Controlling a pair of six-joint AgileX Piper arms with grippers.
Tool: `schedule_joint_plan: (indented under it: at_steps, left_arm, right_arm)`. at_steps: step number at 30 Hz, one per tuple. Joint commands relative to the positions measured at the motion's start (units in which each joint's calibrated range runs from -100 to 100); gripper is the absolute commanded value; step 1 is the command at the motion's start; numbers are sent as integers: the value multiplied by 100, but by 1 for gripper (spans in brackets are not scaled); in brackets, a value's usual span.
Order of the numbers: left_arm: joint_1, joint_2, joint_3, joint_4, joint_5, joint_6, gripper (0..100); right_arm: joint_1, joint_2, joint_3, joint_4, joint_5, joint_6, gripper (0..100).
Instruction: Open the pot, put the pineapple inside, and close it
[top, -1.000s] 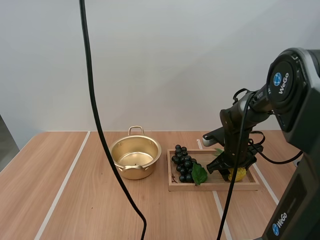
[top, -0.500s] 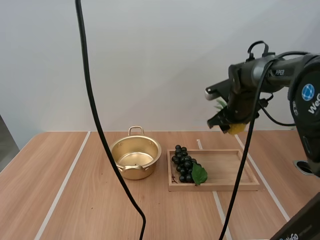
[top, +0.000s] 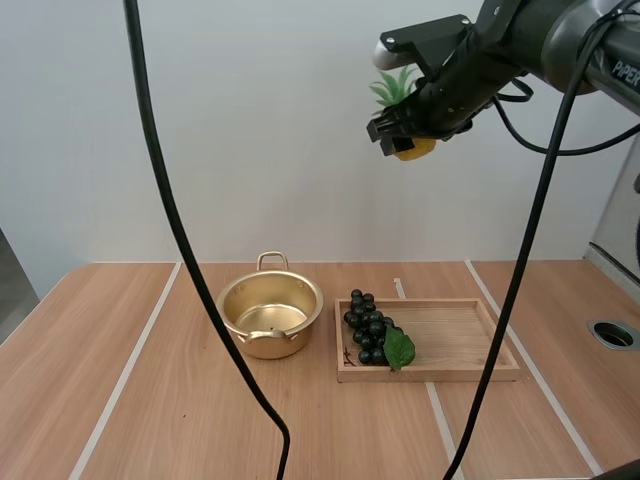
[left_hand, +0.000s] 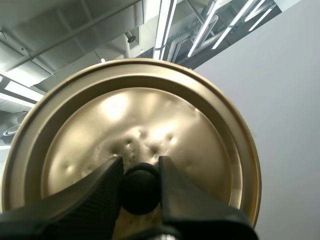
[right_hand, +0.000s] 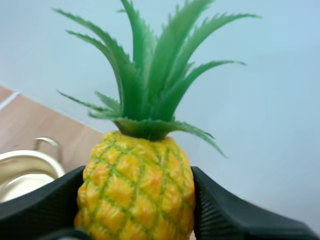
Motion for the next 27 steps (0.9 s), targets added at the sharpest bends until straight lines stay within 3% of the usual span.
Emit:
schedule_joint_plan:
  at_steps: [1, 5, 12, 17, 27]
  left_arm:
    - [-18, -26, -135, -28, -154, -61, 0]
    - [-18, -42, -156, -18, 202, -61, 0]
    - [-18, -93, -156, 336, 787, -61, 0]
    - [-18, -105, -156, 574, 1238, -61, 0]
    - [-18, -105, -156, 783, 1519, -103, 0]
  right_arm:
    - [371, 90, -49, 53, 212, -190, 0]
    - [782, 497, -49, -169, 560, -190, 0]
    - [1182, 1360, -49, -398, 819, -190, 0]
    - [1377, 1846, -49, -726, 892, -190, 0]
    - [1514, 2439, -49, -476, 892, -179, 0]
